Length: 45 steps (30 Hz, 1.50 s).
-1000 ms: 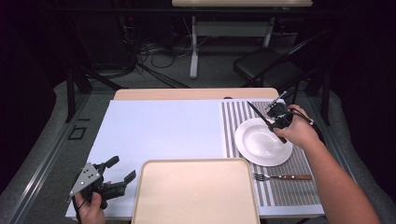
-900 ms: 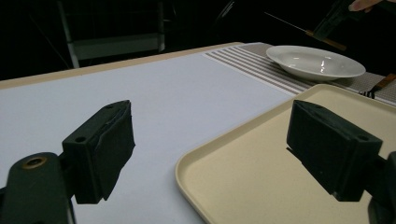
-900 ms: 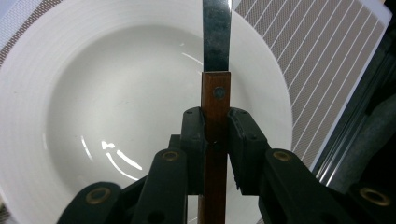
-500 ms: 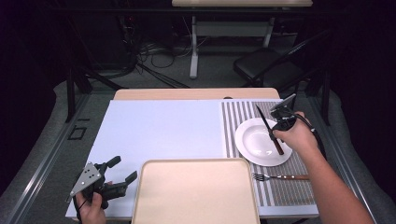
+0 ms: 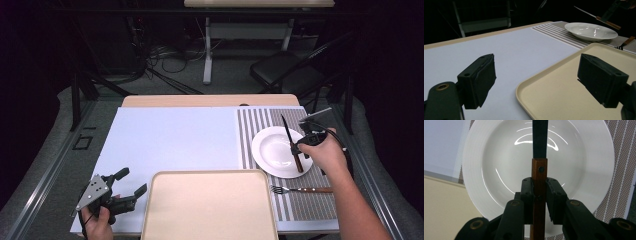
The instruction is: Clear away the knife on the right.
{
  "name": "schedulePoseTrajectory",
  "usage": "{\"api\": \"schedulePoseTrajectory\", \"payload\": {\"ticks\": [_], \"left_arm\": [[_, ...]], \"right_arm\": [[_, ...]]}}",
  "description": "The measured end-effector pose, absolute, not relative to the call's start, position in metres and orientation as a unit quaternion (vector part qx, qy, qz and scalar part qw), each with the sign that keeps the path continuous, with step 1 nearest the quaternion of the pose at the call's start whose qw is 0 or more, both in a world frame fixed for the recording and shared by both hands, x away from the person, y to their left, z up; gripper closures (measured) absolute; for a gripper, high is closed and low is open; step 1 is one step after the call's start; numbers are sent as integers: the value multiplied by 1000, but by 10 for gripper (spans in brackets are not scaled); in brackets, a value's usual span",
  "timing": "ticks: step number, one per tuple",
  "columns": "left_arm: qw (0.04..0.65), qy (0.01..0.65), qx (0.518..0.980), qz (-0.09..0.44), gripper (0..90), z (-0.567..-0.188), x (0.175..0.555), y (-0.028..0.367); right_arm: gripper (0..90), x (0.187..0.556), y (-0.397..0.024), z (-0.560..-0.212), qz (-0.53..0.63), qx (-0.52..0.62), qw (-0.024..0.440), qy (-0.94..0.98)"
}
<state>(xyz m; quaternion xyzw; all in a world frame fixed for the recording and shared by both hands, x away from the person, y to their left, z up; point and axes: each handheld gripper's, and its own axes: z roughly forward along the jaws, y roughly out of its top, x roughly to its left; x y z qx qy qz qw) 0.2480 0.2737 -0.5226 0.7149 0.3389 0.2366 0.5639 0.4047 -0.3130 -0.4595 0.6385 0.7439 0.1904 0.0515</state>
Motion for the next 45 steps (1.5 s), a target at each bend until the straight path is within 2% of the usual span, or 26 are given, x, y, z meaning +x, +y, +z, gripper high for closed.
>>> {"api": "schedulePoseTrajectory", "payload": {"ticks": [20,37,45], "left_arm": [[560,339,717,239,151,-523,247,273],[560,334,719,240,151,-522,247,271],[559,334,720,241,151,-522,246,271]], "right_arm": [[770,358,-314,-468,245,633,21,735],[769,310,-289,-474,277,605,21,747],[769,295,-279,-484,282,594,-5,754]]}}
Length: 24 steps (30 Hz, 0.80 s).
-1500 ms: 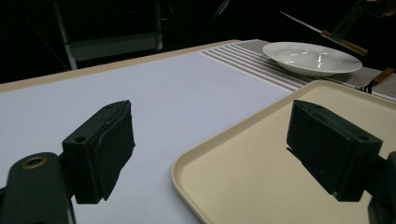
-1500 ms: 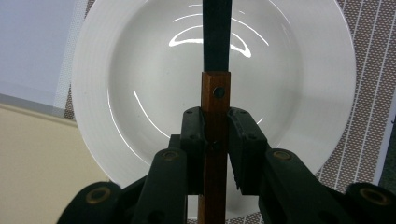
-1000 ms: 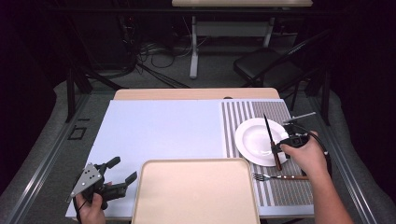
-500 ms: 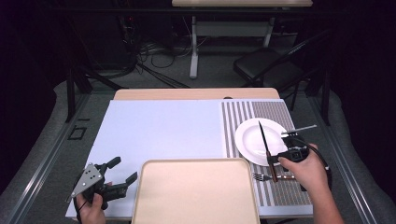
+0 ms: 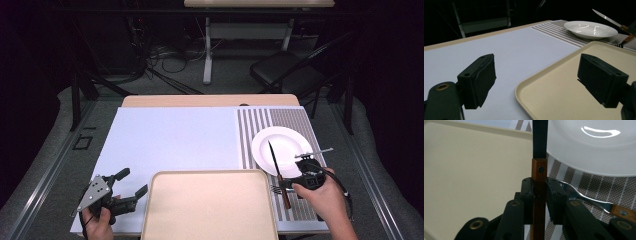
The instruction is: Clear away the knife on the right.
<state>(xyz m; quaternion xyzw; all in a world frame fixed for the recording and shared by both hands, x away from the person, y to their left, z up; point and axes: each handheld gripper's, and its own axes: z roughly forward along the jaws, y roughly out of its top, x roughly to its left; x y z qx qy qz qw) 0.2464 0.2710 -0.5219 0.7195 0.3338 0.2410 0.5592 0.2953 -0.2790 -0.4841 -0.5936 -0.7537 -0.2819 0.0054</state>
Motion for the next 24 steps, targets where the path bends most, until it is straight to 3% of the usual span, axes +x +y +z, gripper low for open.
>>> {"api": "schedulePoseTrajectory", "payload": {"ticks": [24], "left_arm": [[557,334,721,241,151,-522,246,270]], "right_arm": [[769,267,-242,-506,-257,-577,76,-772]]}}
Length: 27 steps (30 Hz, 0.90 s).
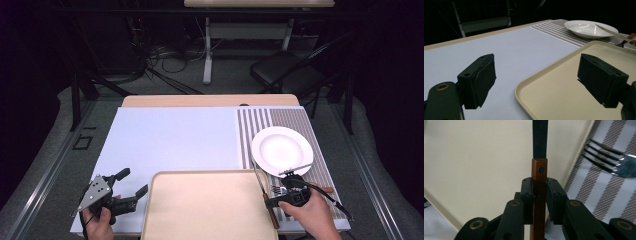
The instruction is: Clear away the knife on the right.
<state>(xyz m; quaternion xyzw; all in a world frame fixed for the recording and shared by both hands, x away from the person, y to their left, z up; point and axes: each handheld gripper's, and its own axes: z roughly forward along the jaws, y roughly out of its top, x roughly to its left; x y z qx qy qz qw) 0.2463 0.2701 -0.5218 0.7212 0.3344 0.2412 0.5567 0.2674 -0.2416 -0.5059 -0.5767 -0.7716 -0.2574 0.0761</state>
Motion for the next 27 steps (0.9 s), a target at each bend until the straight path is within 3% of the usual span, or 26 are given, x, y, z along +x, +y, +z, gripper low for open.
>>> {"api": "schedulePoseTrajectory", "payload": {"ticks": [27], "left_arm": [[556,334,721,242,151,-522,247,270]], "right_arm": [[768,256,-225,-526,-253,-585,84,-766]]}}
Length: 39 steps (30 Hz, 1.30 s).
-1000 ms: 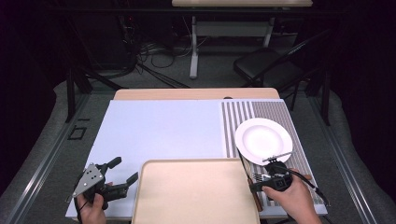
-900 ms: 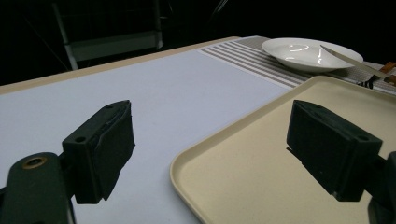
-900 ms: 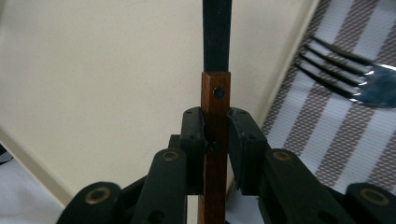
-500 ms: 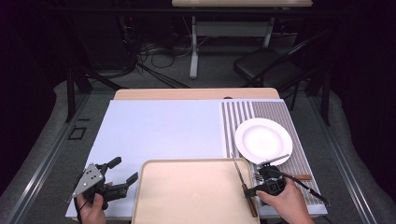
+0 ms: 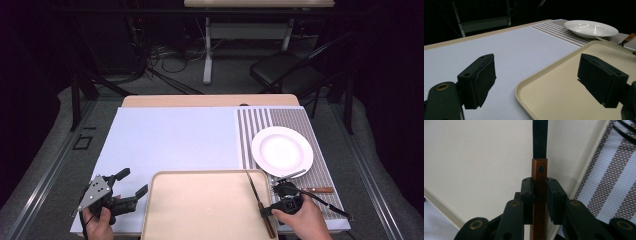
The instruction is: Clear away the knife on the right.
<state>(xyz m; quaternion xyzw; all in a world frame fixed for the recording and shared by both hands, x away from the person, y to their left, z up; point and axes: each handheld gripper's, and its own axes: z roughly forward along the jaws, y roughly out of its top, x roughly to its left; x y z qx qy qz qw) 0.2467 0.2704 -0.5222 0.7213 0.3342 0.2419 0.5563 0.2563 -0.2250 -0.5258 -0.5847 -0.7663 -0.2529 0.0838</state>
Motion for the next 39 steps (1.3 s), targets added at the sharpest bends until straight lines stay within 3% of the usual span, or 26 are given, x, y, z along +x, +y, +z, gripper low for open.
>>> {"api": "schedulePoseTrajectory", "payload": {"ticks": [20,39], "left_arm": [[557,333,722,240,152,-522,247,270],[557,330,724,238,151,-522,247,269]], "right_arm": [[750,252,-221,-531,-219,-585,67,-778],[670,250,-223,-528,-243,-567,64,-785]]}}
